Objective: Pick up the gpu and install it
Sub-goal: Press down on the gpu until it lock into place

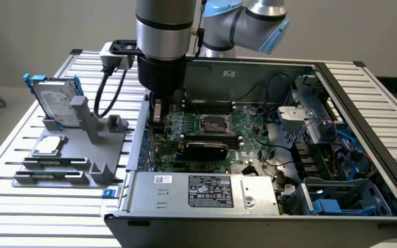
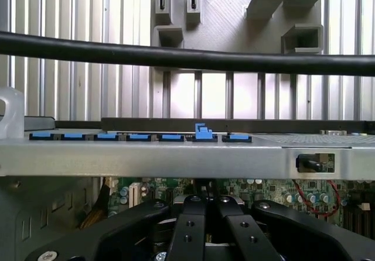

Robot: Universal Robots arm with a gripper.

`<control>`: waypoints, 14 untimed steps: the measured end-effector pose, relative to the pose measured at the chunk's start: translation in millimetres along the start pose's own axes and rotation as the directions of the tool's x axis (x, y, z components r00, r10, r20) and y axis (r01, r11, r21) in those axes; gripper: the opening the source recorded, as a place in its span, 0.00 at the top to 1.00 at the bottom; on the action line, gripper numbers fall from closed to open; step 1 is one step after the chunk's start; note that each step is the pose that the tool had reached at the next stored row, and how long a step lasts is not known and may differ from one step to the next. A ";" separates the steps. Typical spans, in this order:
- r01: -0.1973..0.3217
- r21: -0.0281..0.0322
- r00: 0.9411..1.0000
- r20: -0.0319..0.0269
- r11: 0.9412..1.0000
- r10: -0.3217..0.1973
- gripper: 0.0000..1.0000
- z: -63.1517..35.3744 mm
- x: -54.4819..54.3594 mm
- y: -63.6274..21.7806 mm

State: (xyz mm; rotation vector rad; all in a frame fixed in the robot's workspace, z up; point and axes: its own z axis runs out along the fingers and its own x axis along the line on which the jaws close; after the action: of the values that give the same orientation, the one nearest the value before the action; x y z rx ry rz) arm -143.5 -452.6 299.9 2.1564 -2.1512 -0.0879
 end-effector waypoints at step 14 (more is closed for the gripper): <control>-0.014 -0.005 1.000 0.002 1.000 0.014 0.89 -0.1 -0.2 1.8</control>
State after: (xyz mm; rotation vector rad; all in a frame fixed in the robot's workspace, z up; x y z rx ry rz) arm -145.4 -452.4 300.2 2.1390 -2.1640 -0.0943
